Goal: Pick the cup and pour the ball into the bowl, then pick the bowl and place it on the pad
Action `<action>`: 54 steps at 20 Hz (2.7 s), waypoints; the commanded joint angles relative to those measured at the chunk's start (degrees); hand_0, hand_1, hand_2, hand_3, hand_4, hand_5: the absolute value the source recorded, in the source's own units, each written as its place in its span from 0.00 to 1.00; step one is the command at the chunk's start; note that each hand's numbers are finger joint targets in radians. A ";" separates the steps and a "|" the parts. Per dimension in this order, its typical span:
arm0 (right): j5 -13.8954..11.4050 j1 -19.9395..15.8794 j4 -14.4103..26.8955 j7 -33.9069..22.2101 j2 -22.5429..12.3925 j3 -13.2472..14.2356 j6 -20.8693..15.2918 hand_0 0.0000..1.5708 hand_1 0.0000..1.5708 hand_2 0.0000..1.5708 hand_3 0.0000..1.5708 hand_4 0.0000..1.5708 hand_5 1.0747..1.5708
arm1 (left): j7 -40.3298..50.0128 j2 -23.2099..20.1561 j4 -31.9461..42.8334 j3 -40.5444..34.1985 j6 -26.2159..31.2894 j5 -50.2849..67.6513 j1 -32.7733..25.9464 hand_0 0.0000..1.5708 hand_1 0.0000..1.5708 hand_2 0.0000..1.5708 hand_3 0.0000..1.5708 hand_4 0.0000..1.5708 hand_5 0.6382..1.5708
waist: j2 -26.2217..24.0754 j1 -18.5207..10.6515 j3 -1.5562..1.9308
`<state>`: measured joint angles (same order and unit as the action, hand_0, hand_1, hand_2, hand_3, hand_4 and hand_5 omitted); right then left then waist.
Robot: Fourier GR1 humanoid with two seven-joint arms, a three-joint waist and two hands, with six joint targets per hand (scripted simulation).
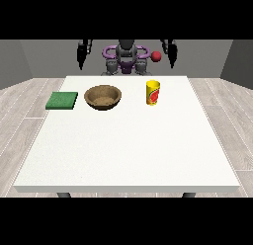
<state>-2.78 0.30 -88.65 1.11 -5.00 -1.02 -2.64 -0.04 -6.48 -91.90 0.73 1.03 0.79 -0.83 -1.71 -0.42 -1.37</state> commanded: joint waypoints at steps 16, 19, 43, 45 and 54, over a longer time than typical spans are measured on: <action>10.50 0.74 -5.42 1.80 -1.36 8.37 3.83 0.00 0.00 0.00 0.00 0.00 0.99 | -1.76 4.67 -17.64 11.53 -3.03 3.42 -9.78 0.00 0.00 0.00 0.00 0.00 0.90 | -5.48 -2.64 1.37; 8.67 -4.90 -3.99 1.82 -0.55 6.68 2.51 0.00 0.00 0.00 0.00 0.00 0.99 | -1.40 2.95 -15.30 6.33 -1.91 5.17 -1.10 0.00 0.00 0.00 0.00 0.00 0.86 | -0.57 -2.47 1.37; 14.74 -16.56 15.34 17.56 -9.30 15.01 15.65 0.00 0.00 0.00 0.00 0.00 0.98 | -31.52 2.09 26.81 -6.56 -6.96 -3.03 20.28 0.00 0.00 0.00 0.00 0.00 0.64 | 14.75 4.99 1.36; 14.39 -17.85 17.35 18.00 -10.17 15.89 15.16 0.00 0.00 0.00 0.00 0.00 0.98 | -33.08 0.83 31.07 -8.17 -4.80 -1.39 22.20 0.00 0.00 0.00 0.00 0.00 0.64 | 14.94 4.32 1.36; 14.64 -19.47 24.36 23.74 -12.37 17.50 18.43 0.00 0.00 0.00 0.00 0.00 0.98 | -39.53 1.54 43.20 -10.28 -6.64 -1.34 28.26 0.00 0.00 0.00 0.00 0.00 0.65 | 16.25 4.56 1.37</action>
<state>12.30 -17.82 -68.50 21.67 -16.63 15.69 15.02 -38.63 -4.82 -53.05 -8.79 -5.23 -0.77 24.08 14.21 4.99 -0.02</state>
